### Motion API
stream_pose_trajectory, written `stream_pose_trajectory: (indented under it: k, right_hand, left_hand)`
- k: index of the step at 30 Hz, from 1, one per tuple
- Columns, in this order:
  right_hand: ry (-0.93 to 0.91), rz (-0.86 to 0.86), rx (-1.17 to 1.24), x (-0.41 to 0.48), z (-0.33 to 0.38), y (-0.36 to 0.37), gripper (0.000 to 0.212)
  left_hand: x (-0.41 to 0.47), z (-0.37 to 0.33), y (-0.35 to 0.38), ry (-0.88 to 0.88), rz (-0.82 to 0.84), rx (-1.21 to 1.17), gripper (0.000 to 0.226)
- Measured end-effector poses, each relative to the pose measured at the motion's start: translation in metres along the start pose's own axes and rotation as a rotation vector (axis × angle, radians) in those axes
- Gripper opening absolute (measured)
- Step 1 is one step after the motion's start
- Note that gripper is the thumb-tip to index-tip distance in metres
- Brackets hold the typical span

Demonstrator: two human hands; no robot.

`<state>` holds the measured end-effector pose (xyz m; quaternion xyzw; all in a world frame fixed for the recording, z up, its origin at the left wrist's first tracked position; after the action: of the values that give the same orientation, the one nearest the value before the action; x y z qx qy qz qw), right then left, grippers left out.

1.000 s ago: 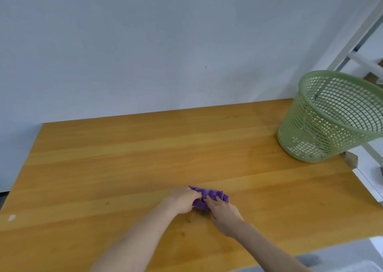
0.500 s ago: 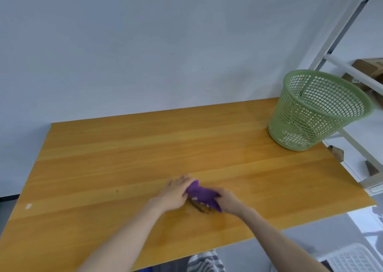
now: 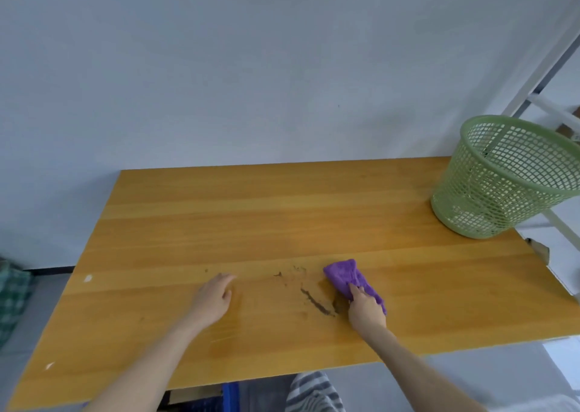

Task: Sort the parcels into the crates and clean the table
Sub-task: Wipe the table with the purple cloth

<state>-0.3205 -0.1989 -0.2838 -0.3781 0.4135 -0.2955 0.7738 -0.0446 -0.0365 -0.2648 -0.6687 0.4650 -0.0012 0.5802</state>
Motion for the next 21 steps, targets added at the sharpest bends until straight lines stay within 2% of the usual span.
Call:
stream_pose_trajectory:
  k: [3, 5, 7, 9, 12, 14, 16, 21]
  right_hand:
    - [-0.03, 0.019, -0.094, -0.012, 0.043, 0.027, 0.052]
    - [-0.058, 0.056, -0.075, -0.008, 0.06, 0.027, 0.048]
    - [-0.057, 0.063, 0.085, 0.005, 0.059, 0.013, 0.047]
    - [-0.001, 0.048, 0.344, 0.019, 0.049, -0.009, 0.054]
    - [0.08, -0.117, 0.505, 0.039, 0.026, -0.047, 0.057]
    - [0.076, -0.204, 0.483, 0.05, 0.014, -0.067, 0.056]
    - [0.047, -0.189, 0.375, 0.065, 0.008, -0.075, 0.055]
    - [-0.095, 0.095, 0.089, 0.095, 0.025, -0.035, 0.061]
  left_hand:
    - [-0.006, 0.008, 0.001, -0.013, 0.007, -0.051, 0.042]
    - [-0.008, 0.011, 0.0, -0.022, 0.017, -0.06, 0.042]
    - [-0.007, 0.01, 0.0, -0.018, 0.023, -0.062, 0.04]
    - [-0.005, 0.005, -0.001, -0.007, 0.018, -0.07, 0.04]
    - [0.001, -0.004, -0.005, 0.007, -0.006, -0.074, 0.039]
    - [0.007, -0.005, -0.01, -0.002, -0.017, -0.071, 0.038]
    - [0.015, -0.003, -0.017, -0.029, -0.028, -0.088, 0.037]
    - [0.016, 0.006, -0.022, -0.077, -0.081, -0.125, 0.037]
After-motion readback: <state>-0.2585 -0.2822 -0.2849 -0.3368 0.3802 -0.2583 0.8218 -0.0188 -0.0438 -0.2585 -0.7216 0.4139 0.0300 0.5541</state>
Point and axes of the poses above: each hand's wrist, its own x-axis towards the middle knuckle, its own y-axis out of the palm, z = x × y, the point moved 2 cm from there along x, towards the middle knuckle, and after that the axes turned 14 degrees about -y, right-handed, at the moved point
